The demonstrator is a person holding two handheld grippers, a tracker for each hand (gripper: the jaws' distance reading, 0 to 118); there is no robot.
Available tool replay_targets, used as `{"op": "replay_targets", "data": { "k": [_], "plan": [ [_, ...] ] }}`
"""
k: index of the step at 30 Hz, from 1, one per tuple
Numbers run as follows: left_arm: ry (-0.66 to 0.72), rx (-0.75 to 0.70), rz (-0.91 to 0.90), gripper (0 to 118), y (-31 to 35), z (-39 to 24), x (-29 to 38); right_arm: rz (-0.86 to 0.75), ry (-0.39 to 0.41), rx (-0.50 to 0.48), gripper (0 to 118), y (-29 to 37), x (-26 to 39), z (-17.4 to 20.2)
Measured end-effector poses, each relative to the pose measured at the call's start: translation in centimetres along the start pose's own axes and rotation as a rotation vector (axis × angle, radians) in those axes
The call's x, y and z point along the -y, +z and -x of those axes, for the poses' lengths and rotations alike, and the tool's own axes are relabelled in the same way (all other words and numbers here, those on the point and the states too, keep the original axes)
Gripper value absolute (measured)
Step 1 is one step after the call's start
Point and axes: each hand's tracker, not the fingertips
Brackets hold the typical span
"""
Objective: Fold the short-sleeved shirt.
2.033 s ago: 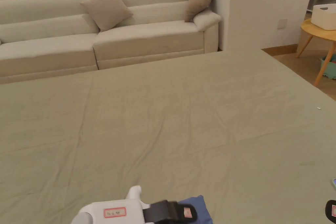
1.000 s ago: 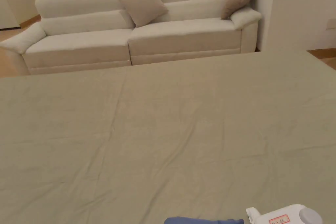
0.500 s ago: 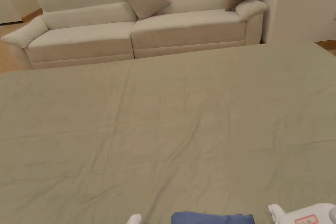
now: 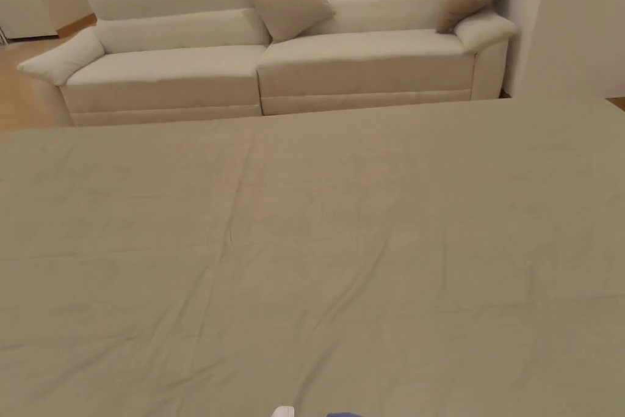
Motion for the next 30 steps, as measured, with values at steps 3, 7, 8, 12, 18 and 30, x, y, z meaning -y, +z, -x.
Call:
{"op": "replay_targets", "data": {
  "k": [3, 7, 8, 12, 18, 30],
  "plan": [
    [-0.211, 0.109, 0.007, 25, 8.4, -0.9, -1.5, -0.048, 0.024, -0.074, 0, 1.0, 1.3, 3.9],
    [-0.203, -0.001, -0.012, 25, 22.2, 1.1, -4.6, -0.033, 0.071, 0.003, 0, -0.1, 2.6, 7.0],
    [-0.194, -0.129, -0.033, 25, 26.9, 2.3, -5.6, -0.033, 0.058, 0.006, 0, -1.1, 3.0, 7.7],
    [-0.087, -0.423, 0.009, 25, 39.5, 6.9, -8.4, -0.035, 0.020, -0.002, 0, -4.8, 3.2, 9.3],
    [0.096, -0.528, 0.041, 25, 51.2, 10.1, -8.2, -0.074, -0.016, 0.042, 0, -9.8, 0.6, 9.9],
    [0.338, -0.738, -0.253, 90, 51.3, 11.9, -3.9, -0.023, -0.047, 0.051, 0, -10.9, -0.5, 7.7]
  ]
}}
